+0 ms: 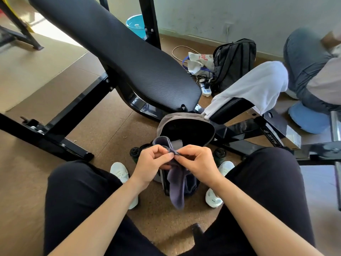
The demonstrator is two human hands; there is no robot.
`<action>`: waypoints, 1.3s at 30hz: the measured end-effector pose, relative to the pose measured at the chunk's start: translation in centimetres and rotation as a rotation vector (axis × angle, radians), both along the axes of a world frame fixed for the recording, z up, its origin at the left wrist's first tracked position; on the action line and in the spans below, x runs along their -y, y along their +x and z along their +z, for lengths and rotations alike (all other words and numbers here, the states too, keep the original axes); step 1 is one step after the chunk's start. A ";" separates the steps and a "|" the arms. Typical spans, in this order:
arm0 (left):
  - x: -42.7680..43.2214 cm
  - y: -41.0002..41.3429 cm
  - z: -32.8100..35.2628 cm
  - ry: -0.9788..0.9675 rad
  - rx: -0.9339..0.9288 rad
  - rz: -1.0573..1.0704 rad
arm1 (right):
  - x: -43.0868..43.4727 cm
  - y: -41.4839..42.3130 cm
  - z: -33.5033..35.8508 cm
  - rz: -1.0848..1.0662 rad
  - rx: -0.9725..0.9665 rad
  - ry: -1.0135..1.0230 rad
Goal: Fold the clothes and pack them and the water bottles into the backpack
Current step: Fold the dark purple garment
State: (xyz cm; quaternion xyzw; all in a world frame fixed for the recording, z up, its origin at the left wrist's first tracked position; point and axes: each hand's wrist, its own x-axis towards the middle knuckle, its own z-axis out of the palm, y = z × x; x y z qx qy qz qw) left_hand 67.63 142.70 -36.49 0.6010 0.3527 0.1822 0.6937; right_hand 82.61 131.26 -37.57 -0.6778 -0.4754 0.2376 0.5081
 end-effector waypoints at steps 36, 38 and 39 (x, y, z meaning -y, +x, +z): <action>-3.5 -0.7 -1.7 0.143 0.092 -0.071 | 0.1 3.7 1.0 -0.043 -0.609 -0.033; -3.3 -0.8 -1.4 0.131 0.119 -0.080 | -0.1 3.6 0.9 -0.044 -0.585 -0.045; -3.3 -0.8 -1.2 0.116 0.136 -0.084 | -0.1 3.5 0.9 -0.042 -0.577 -0.049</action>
